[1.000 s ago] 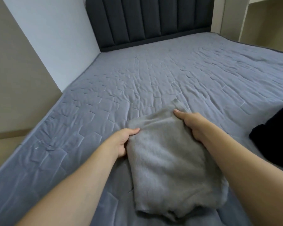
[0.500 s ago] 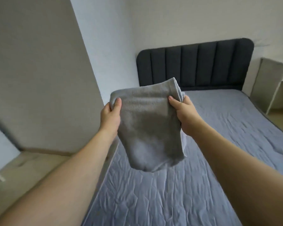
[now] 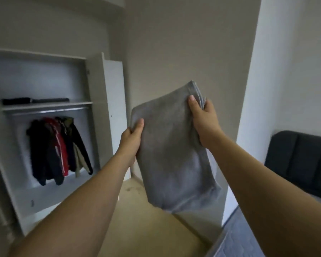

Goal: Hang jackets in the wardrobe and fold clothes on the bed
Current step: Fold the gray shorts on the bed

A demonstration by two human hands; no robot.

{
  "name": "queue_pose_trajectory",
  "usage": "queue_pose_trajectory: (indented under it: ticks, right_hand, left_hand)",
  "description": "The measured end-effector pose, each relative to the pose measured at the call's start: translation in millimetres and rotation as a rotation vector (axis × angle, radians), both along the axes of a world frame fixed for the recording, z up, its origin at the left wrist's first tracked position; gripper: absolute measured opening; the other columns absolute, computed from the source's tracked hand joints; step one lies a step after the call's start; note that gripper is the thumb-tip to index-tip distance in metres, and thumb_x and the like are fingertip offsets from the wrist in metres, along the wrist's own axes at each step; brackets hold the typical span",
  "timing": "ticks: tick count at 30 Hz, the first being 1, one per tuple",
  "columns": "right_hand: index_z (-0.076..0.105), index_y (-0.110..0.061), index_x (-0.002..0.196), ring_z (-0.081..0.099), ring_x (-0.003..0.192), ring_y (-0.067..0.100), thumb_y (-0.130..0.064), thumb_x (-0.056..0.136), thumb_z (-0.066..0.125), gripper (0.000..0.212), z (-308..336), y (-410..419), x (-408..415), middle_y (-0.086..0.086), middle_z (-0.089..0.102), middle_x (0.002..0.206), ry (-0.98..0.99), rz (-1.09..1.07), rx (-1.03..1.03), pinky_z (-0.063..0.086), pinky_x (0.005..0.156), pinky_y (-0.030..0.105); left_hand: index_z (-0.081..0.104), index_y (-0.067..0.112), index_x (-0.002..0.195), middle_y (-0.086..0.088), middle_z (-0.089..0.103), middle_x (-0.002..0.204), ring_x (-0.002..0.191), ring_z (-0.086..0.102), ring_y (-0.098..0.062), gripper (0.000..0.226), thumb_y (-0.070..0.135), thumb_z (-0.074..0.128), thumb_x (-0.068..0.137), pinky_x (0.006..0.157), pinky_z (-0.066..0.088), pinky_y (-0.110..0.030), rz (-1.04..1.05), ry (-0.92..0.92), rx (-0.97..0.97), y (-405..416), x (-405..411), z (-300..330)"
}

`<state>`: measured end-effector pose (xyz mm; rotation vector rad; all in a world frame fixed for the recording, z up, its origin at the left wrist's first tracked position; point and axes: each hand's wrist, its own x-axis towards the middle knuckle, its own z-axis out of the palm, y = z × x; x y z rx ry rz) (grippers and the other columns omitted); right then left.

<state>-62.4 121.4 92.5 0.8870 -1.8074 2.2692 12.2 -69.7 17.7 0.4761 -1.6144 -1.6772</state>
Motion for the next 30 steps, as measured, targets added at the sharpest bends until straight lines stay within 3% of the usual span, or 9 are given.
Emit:
queue_pose_trajectory:
  ticks: [3, 7, 11, 15, 18, 20, 23, 27, 30]
  right_hand:
    - [0.055, -0.027, 0.094, 0.065, 0.095, 0.016, -0.042, 0.093, 0.06, 0.016, 10.0, -107.2, 12.5, -0.002, 0.066, 0.099, 0.009, 0.118, 0.03, 0.056, 0.081, 0.032]
    - [0.051, -0.031, 0.091, 0.062, 0.087, 0.007, -0.046, 0.092, 0.059, 0.017, 15.9, -238.9, 20.6, -0.011, 0.061, 0.096, -0.045, 0.189, 0.008, 0.05, 0.069, 0.022]
    - [0.047, -0.032, 0.091, 0.055, 0.087, 0.007, -0.053, 0.091, 0.057, 0.023, 12.4, -358.8, 15.3, -0.013, 0.056, 0.096, -0.092, 0.217, 0.031, 0.045, 0.078, 0.031]
    - [0.047, -0.022, 0.119, 0.057, 0.1, 0.018, -0.055, 0.09, 0.057, 0.046, 0.4, -469.6, -3.7, -0.003, 0.057, 0.111, -0.139, 0.252, 0.067, 0.047, 0.093, 0.039]
    - [0.042, -0.016, 0.136, 0.053, 0.11, 0.023, -0.055, 0.09, 0.056, 0.061, -13.6, -564.8, -26.9, 0.001, 0.054, 0.125, -0.184, 0.298, 0.108, 0.042, 0.099, 0.042]
    - [0.039, -0.015, 0.14, 0.051, 0.113, 0.025, -0.054, 0.092, 0.054, 0.063, -23.2, -631.6, -47.8, 0.003, 0.052, 0.129, -0.229, 0.33, 0.127, 0.04, 0.101, 0.043]
    - [0.04, -0.014, 0.139, 0.053, 0.111, 0.027, -0.05, 0.094, 0.054, 0.06, -30.1, -733.3, -78.8, 0.002, 0.053, 0.123, -0.304, 0.41, 0.127, 0.041, 0.099, 0.042]
    - [0.046, -0.012, 0.131, 0.055, 0.083, 0.018, -0.045, 0.094, 0.056, 0.05, -30.3, -859.3, -104.7, -0.001, 0.057, 0.1, -0.377, 0.518, 0.135, 0.043, 0.083, 0.035]
    - [0.047, -0.007, 0.133, 0.06, 0.1, 0.027, -0.041, 0.095, 0.058, 0.052, -25.1, -952.3, -120.3, 0.011, 0.06, 0.123, -0.409, 0.568, 0.137, 0.049, 0.088, 0.039]
  left_hand:
    - [0.065, 0.03, 0.099, 0.008, 0.074, 0.09, 0.086, 0.072, -0.014, 0.032, 0.059, 0.059, 0.088, 0.078, 0.058, -0.033, 0.143, 0.088, 0.003, -96.8, 25.5, 12.2]
    - [0.063, 0.024, 0.115, 0.004, 0.069, 0.102, 0.091, 0.067, -0.015, 0.043, 0.059, 0.053, 0.092, 0.077, 0.056, -0.031, 0.306, 0.083, -0.147, -226.2, 55.3, 42.1]
    - [0.066, 0.02, 0.106, -0.001, 0.071, 0.096, 0.088, 0.068, -0.018, 0.036, 0.051, 0.052, 0.096, 0.076, 0.056, -0.033, 0.405, 0.041, -0.26, -335.0, 70.7, 54.8]
    - [0.066, 0.015, 0.083, -0.002, 0.067, 0.08, 0.075, 0.065, -0.021, 0.031, 0.038, 0.051, 0.096, 0.068, 0.052, -0.032, 0.458, -0.024, -0.23, -434.0, 66.8, 45.7]
    - [0.048, 0.018, 0.061, -0.001, 0.05, 0.062, 0.061, 0.047, -0.02, 0.033, 0.033, 0.043, 0.089, 0.058, 0.037, -0.03, 0.553, -0.066, -0.184, -519.0, 51.8, 32.7]
    - [0.046, 0.016, 0.063, -0.003, 0.048, 0.064, 0.061, 0.045, -0.02, 0.031, 0.034, 0.041, 0.089, 0.057, 0.034, -0.031, 0.576, -0.103, -0.206, -579.5, 37.6, 24.8]
    - [0.059, 0.01, 0.079, -0.009, 0.054, 0.074, 0.067, 0.051, -0.022, 0.029, 0.031, 0.043, 0.09, 0.06, 0.038, -0.032, 0.622, -0.198, -0.216, -679.0, 13.9, 25.9]
    - [0.066, 0.007, 0.09, -0.016, 0.066, 0.089, 0.081, 0.064, -0.03, 0.03, 0.027, 0.044, 0.091, 0.07, 0.046, -0.034, 0.658, -0.323, -0.16, -808.5, -11.3, 33.0]
    - [0.062, 0.0, 0.119, -0.022, 0.062, 0.118, 0.102, 0.061, -0.035, 0.038, 0.019, 0.042, 0.094, 0.083, 0.048, -0.032, 0.705, -0.437, -0.174, -897.1, -23.5, 40.1]
